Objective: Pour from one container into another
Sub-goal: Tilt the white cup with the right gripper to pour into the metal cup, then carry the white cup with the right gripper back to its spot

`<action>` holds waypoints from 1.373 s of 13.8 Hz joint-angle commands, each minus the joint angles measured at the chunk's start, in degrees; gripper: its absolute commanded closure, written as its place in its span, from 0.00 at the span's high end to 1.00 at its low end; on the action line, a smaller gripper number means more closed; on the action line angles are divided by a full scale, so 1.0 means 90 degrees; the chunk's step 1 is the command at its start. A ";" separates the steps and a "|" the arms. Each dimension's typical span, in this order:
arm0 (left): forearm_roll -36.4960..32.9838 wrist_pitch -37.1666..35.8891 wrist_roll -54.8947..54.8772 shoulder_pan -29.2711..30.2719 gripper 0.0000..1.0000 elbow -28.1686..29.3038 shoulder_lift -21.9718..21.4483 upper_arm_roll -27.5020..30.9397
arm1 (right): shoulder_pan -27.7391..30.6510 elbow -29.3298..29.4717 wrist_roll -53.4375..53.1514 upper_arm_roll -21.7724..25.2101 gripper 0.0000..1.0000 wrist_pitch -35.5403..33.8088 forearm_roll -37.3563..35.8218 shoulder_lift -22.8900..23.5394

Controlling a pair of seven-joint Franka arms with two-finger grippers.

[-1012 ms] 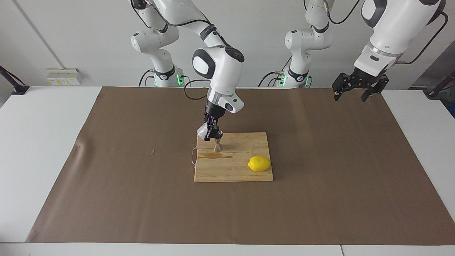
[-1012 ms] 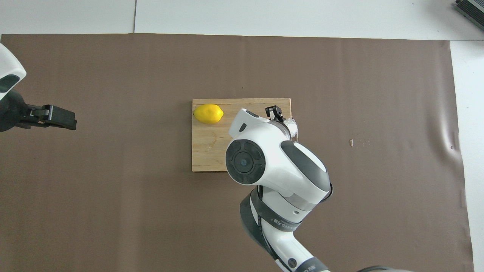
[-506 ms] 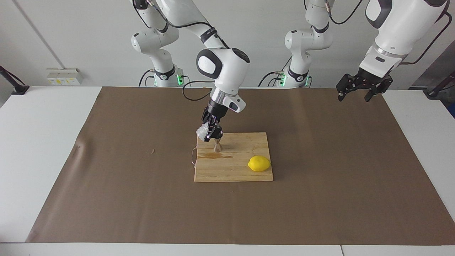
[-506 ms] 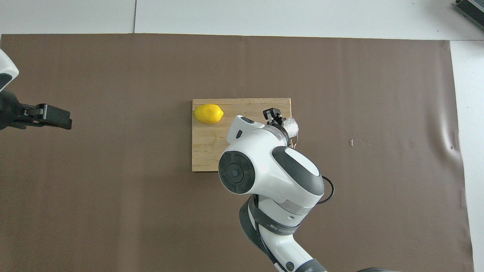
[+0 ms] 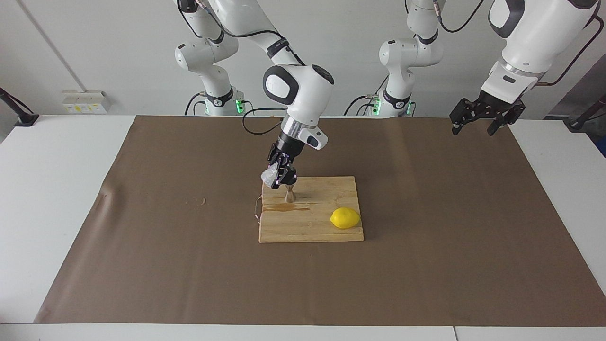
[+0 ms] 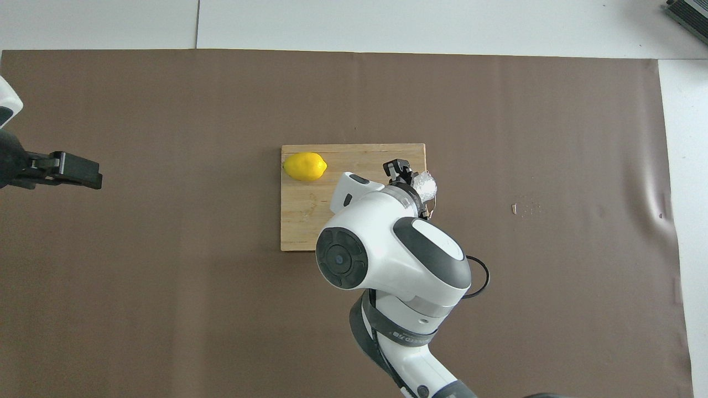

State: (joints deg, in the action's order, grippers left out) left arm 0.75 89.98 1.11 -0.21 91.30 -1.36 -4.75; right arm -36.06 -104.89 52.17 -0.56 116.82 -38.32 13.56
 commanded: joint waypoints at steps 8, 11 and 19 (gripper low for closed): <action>0.0053 -0.0037 -0.0035 0.0072 1.00 0.0158 -0.0151 0.0030 | 0.0285 0.0053 0.0237 -0.0104 0.37 -0.0031 0.1013 -0.0266; 0.0053 -0.0037 -0.0035 0.0062 1.00 0.0158 -0.0151 0.0030 | 0.0587 0.0043 0.0686 -0.0094 0.37 0.0008 0.1580 -0.0324; 0.0053 -0.0037 -0.0035 0.0072 1.00 0.0158 -0.0151 0.0030 | 0.2051 -0.0405 0.2423 -0.0104 0.37 0.0973 0.3669 -0.0246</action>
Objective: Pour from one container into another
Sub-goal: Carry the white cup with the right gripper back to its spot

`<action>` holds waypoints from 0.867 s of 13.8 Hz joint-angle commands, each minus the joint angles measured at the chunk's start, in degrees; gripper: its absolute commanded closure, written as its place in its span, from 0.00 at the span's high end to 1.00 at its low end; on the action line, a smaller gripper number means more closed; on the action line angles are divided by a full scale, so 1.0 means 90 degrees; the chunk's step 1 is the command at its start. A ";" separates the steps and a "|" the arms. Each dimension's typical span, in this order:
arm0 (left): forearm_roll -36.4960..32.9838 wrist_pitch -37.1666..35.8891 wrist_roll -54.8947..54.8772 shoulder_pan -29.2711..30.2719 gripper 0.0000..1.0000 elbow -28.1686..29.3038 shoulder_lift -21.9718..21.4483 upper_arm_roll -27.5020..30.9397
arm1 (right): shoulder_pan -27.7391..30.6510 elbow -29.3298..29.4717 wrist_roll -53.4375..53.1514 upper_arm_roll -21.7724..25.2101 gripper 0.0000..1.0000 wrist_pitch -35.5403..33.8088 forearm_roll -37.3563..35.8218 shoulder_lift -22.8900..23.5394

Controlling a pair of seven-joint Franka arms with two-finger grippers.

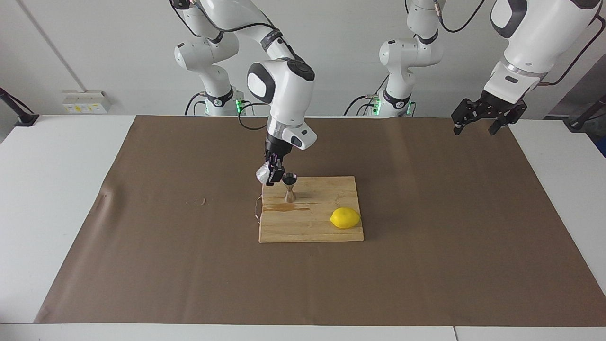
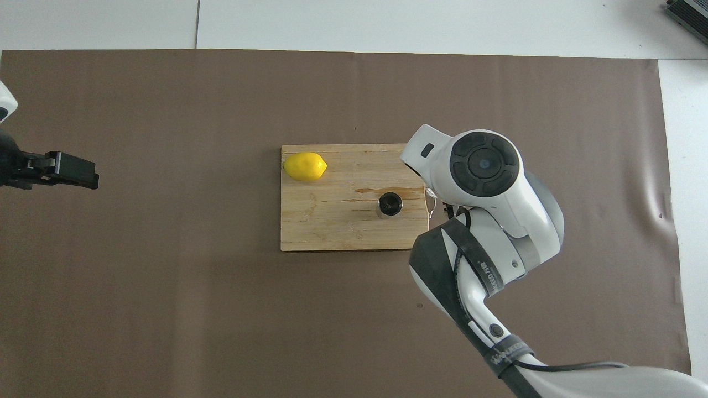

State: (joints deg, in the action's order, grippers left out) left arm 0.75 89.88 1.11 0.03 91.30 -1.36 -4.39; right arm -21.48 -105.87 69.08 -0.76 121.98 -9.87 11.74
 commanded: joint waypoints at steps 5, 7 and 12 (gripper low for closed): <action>0.0053 -0.0035 -0.0035 0.0046 1.00 0.0158 -0.0151 -0.0011 | 0.1535 -0.1116 0.1861 -0.0072 0.37 0.0577 0.2245 -0.0045; 0.0053 -0.0025 -0.0035 0.0046 1.00 0.0158 -0.0151 -0.0011 | 0.1926 -0.1487 0.2604 -0.0062 0.37 0.0791 0.2794 -0.0045; 0.0053 -0.0035 -0.0035 0.0046 1.00 0.0158 -0.0151 -0.0011 | 0.2708 -0.1743 0.4128 -0.0062 0.37 0.0890 0.3702 0.0384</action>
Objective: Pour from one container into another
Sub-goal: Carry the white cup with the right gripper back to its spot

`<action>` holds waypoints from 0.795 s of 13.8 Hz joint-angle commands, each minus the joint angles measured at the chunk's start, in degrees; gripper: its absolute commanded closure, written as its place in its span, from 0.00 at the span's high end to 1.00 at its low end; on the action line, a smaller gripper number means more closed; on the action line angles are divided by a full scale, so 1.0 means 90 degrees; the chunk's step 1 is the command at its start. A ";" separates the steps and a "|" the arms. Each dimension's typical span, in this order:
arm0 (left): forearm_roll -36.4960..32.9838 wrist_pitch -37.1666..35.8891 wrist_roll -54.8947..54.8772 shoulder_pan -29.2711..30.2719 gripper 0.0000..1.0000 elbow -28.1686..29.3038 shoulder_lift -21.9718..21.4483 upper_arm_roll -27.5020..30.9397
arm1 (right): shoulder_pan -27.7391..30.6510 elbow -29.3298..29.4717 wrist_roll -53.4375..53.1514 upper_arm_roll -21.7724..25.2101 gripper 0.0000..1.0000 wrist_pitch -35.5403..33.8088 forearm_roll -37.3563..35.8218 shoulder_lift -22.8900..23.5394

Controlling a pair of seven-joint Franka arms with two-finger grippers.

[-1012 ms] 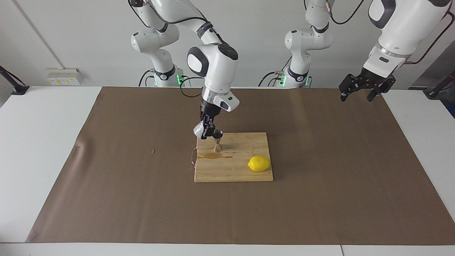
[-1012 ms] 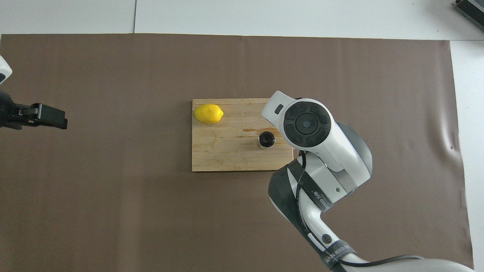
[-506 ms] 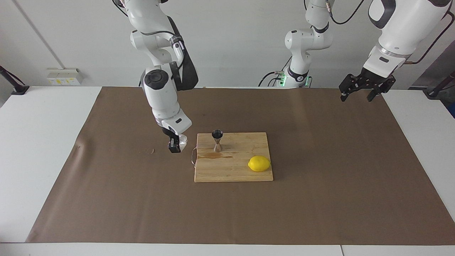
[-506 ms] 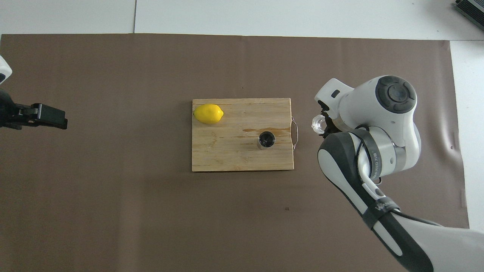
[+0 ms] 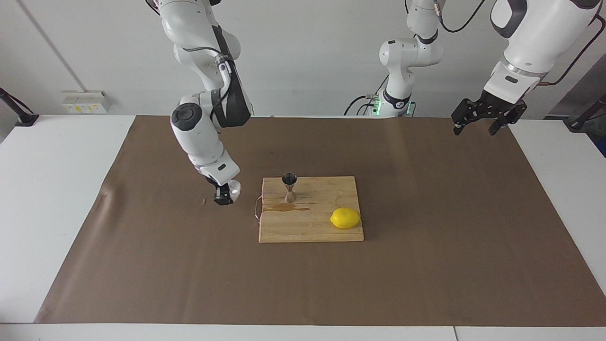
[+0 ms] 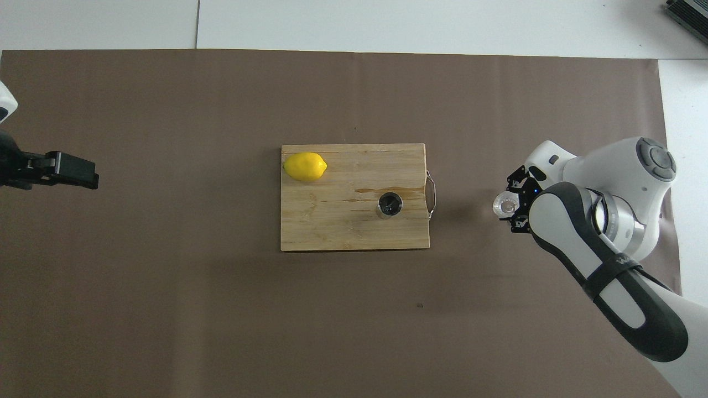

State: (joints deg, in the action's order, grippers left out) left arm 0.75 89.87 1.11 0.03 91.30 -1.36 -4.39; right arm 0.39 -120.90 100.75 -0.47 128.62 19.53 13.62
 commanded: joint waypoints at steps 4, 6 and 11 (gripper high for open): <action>0.0053 -0.0025 -0.0035 0.0046 1.00 0.0158 -0.0151 -0.0011 | 0.0475 -0.0024 0.0856 -0.0085 1.00 0.0084 0.0564 0.0352; 0.0053 -0.0035 -0.0035 0.0046 1.00 0.0158 -0.0151 -0.0011 | 0.0445 -0.0014 0.0740 -0.0075 1.00 0.0035 0.0564 0.0187; 0.0053 -0.0025 -0.0035 0.0046 1.00 0.0158 -0.0151 -0.0011 | 0.0465 0.0035 0.0144 -0.0036 1.00 -0.0267 0.0447 -0.0496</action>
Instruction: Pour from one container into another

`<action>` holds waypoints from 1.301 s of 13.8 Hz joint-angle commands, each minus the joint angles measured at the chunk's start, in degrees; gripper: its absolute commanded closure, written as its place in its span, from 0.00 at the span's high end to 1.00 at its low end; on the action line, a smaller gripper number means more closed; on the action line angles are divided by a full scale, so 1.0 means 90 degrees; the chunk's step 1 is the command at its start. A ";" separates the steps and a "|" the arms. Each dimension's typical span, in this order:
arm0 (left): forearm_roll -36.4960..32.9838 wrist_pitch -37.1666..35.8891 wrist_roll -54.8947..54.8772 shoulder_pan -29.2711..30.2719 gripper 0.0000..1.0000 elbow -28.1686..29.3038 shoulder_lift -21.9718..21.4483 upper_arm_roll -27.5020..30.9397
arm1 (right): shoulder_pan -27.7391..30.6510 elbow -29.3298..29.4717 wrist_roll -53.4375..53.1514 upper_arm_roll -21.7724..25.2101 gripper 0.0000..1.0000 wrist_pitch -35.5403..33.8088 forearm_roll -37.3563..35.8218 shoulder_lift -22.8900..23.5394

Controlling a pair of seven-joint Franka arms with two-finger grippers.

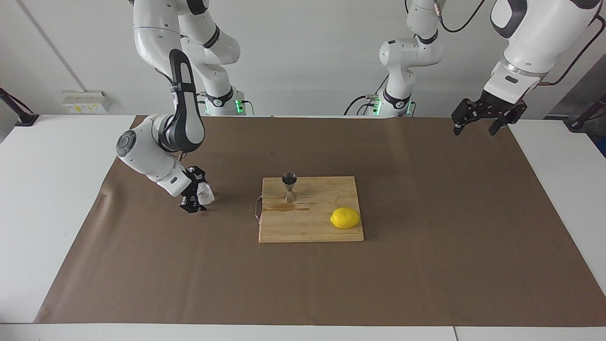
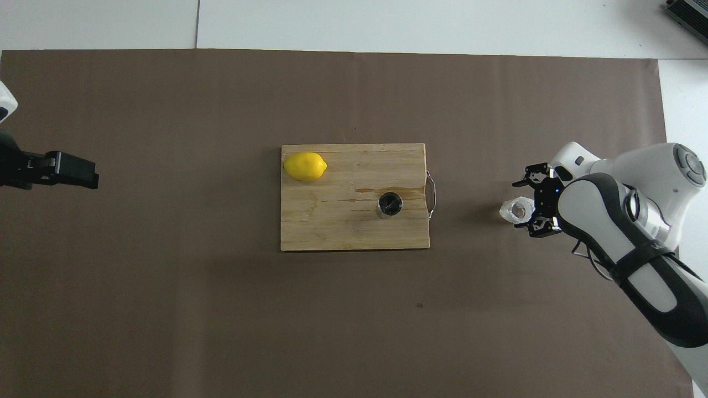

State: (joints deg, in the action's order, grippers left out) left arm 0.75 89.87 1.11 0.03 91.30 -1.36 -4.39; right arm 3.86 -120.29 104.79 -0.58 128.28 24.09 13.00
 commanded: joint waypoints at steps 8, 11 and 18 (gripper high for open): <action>0.0053 -0.0035 -0.0035 0.0046 1.00 0.0158 -0.0151 -0.0011 | -0.0144 0.0493 -0.4585 -0.0131 1.00 -0.0815 -0.1864 -0.1863; 0.0053 -0.0035 -0.0035 0.0046 1.00 0.0158 -0.0151 -0.0011 | -0.0360 0.0972 -0.6958 -0.0131 1.00 -0.1186 -0.2032 -0.1854; 0.0053 -0.0025 -0.0035 0.0046 1.00 0.0158 -0.0151 -0.0011 | -0.0829 0.2786 -1.1561 -0.0131 1.00 -0.2697 -0.2901 -0.1445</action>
State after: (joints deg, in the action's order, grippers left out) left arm 0.75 89.87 1.11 0.03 91.30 -1.36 -4.39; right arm -3.70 -102.79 9.02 -1.77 109.40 -0.52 -3.47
